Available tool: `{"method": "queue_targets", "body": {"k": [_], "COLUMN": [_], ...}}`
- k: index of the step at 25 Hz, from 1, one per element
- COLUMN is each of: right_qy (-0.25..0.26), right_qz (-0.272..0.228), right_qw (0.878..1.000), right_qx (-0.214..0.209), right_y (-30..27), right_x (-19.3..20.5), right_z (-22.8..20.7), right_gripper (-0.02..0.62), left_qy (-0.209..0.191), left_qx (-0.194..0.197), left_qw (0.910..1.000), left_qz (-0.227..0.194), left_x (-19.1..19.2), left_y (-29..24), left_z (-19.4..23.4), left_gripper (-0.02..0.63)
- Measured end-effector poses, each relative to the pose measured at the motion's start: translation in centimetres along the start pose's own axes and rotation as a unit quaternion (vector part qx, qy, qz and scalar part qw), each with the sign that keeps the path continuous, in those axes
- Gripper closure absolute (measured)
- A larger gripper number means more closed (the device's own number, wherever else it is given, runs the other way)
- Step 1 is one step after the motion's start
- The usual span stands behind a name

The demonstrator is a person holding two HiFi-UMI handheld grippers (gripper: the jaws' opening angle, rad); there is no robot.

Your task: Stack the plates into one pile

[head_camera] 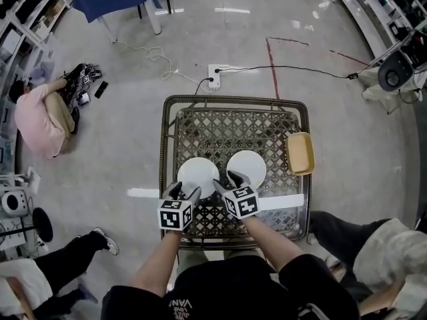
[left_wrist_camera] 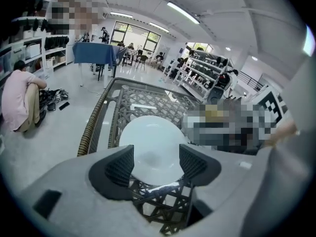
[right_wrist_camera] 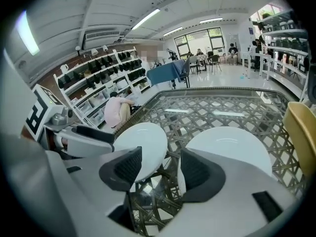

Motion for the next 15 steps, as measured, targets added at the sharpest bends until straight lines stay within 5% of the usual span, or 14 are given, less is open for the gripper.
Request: {"method": "queue_targets", "body": {"k": [15], "right_qy": [-0.040], "right_qz": [-0.015], "right_qw": [0.996], "right_qx": [0.082], "right_y": [6.0], "right_x": [2.4], "right_z": [-11.1], "right_gripper": [0.365], "left_qy": [-0.045], "left_qx": [0.080], "left_qw": [0.9955], "left_qz": [0.023], "left_x": [0.9], "left_y": [-4.2], "left_z": [-11.1], "left_gripper": [0.324]}}
Point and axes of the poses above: the fingertips, and each gripper's own axes: y backward along the fingers, z to its left, x out of its underside, the point moved 5 cm from there along y, backward along the fingers, and after that the axes turned 4 degrees about z, right-handed, at the moved point
